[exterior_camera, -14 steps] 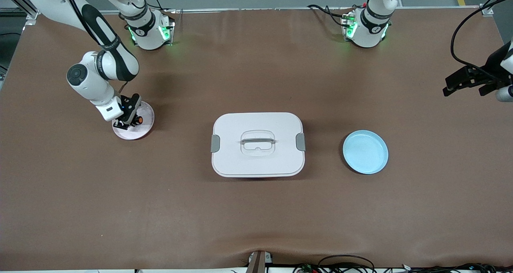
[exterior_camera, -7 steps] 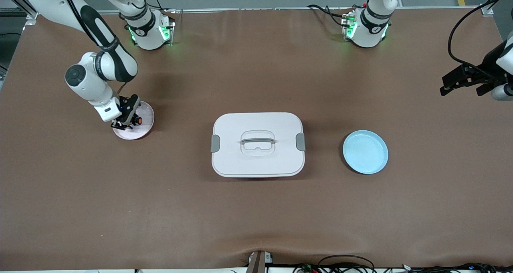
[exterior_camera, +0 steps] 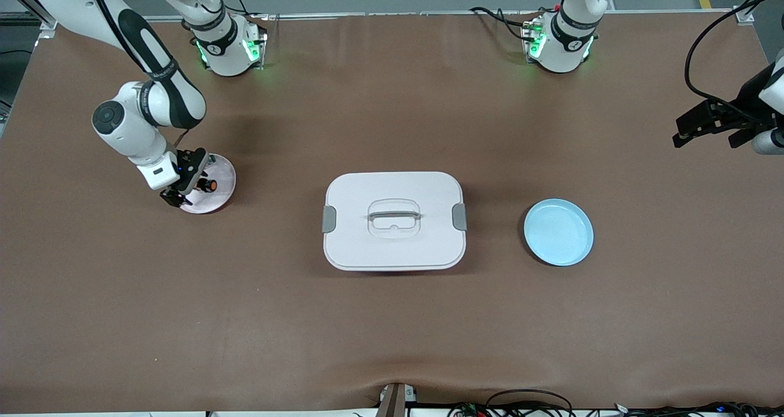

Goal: Transfer orange switch to right arm and place
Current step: 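Open the right gripper and raise it away from the white plate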

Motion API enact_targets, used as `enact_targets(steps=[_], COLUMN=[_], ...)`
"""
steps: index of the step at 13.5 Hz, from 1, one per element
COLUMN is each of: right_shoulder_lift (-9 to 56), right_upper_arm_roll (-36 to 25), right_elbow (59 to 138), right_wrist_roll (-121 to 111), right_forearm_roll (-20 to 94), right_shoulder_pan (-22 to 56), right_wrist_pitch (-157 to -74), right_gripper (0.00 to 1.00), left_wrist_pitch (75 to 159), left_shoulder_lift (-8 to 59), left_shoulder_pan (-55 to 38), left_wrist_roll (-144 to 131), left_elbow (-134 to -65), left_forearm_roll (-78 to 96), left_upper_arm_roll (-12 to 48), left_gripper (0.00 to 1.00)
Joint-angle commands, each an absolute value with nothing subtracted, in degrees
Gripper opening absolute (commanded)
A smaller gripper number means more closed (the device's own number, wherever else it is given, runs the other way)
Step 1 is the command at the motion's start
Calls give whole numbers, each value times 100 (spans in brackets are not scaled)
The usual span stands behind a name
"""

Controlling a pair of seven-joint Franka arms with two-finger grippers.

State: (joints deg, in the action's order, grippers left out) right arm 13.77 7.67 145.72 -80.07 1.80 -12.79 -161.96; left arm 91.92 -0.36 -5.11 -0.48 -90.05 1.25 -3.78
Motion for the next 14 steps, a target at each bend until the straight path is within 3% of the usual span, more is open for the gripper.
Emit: enact_targets(steps=[1, 5, 11, 14], right_shoulder_lift=[1100, 511, 808, 870], right_upper_arm_roll=[809, 852, 835, 853], right_elbow=[14213, 13809, 10771, 10179], right_wrist_roll=[-7692, -6769, -6234, -5574], right_forearm_roll=[53, 44, -536, -879], right_shoulder_pan=[-1371, -1318, -1354, -1301], right_wrist_pitch=[-15340, -14267, -10903, -10478], right_gripper=[100, 100, 100, 100], left_wrist_pitch=[9158, 9141, 9141, 9132], left_shoulder_lift=[141, 158, 158, 149], left_shoulder_pan=[-536, -501, -527, -527], left_wrist_roll=[-53, -53, -62, -53], left_elbow=[-8701, -8701, -8701, -8692], left_forearm_roll=[-9, 18, -9, -9], left_upper_arm_roll=[-360, -360, -360, -360], left_gripper=[100, 100, 100, 100])
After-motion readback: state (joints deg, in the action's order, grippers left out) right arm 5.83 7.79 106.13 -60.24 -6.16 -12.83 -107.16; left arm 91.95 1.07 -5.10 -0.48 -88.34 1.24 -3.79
